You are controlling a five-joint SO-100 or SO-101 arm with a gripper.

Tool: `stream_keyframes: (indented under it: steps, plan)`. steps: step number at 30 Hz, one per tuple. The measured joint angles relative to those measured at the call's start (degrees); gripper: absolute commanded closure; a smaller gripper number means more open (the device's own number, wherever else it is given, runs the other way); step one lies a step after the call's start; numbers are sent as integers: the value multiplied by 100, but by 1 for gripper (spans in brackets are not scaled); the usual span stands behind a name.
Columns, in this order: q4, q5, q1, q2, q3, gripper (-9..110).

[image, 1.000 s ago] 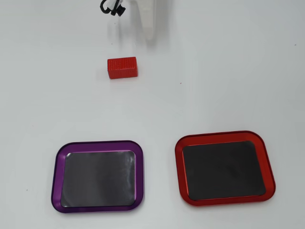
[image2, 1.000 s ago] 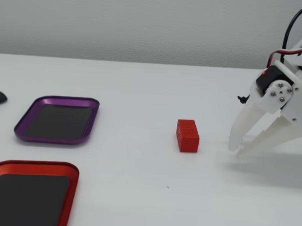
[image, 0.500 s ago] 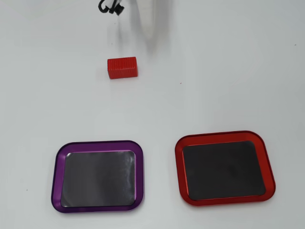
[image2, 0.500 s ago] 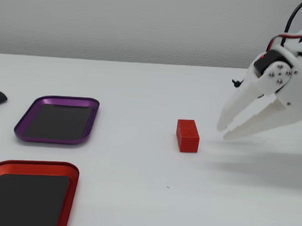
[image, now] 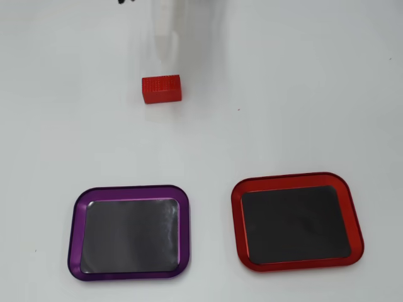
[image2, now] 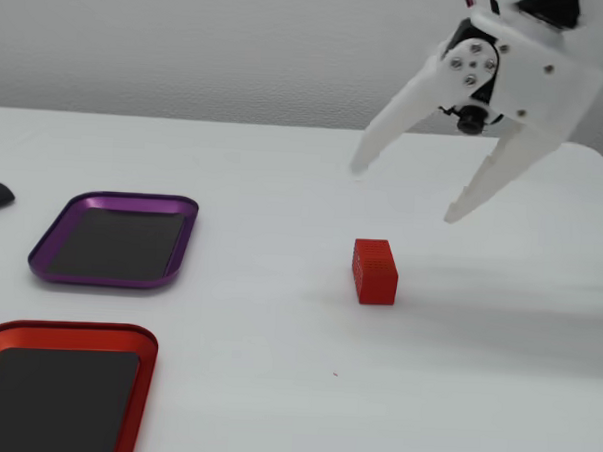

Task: Grasp a red block and put it in the left red dish.

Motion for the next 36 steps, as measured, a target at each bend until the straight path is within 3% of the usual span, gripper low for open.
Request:
stream_keyframes:
  steps: [9,18,36]
  plan:
    - [255,-1213,861,-2391,-1195,67]
    - [237,-1468,870,-2479,-756,67]
    - [-1178,-1485,659,-2593,-431,67]
